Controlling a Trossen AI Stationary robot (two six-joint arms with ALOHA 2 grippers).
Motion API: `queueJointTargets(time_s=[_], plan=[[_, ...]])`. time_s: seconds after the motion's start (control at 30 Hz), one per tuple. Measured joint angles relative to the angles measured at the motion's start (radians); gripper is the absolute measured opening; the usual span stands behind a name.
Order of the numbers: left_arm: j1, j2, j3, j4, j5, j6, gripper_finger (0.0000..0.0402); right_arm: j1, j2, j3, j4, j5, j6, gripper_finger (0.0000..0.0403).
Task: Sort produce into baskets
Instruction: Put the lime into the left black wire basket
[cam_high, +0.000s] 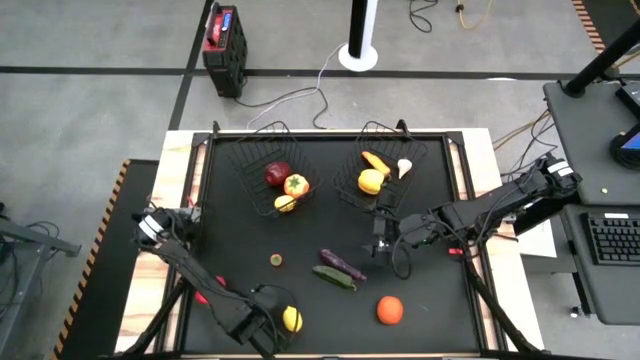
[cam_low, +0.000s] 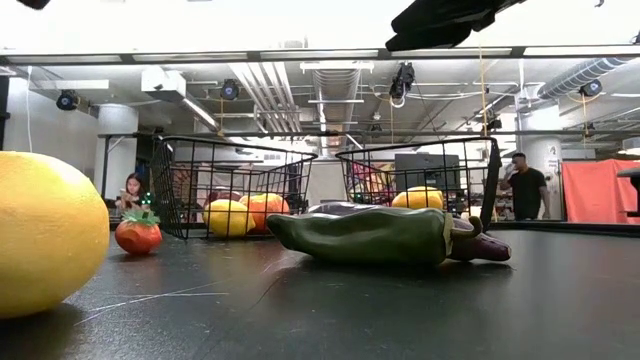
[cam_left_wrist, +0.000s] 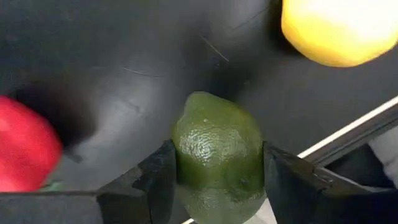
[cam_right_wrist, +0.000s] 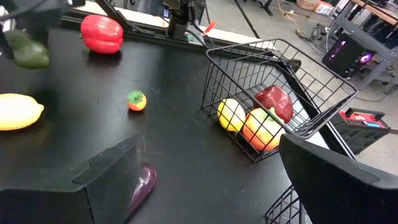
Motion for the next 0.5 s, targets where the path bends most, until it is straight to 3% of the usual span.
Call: queueJointTargets(time_s=[0.2, 0.5], plan=[[0.021, -0.006, 0.133, -0.173, -0.113, 0.116, 0.0184, 0.000, 0.000, -0.001, 0.000, 0.000, 0.011, 0.0364], [0.173, -0.010, 0.331, -0.419, -0.468, 0.522, 0.0183, 0.000, 0.000, -0.002, -0.001, 0.000, 0.027, 0.0364]])
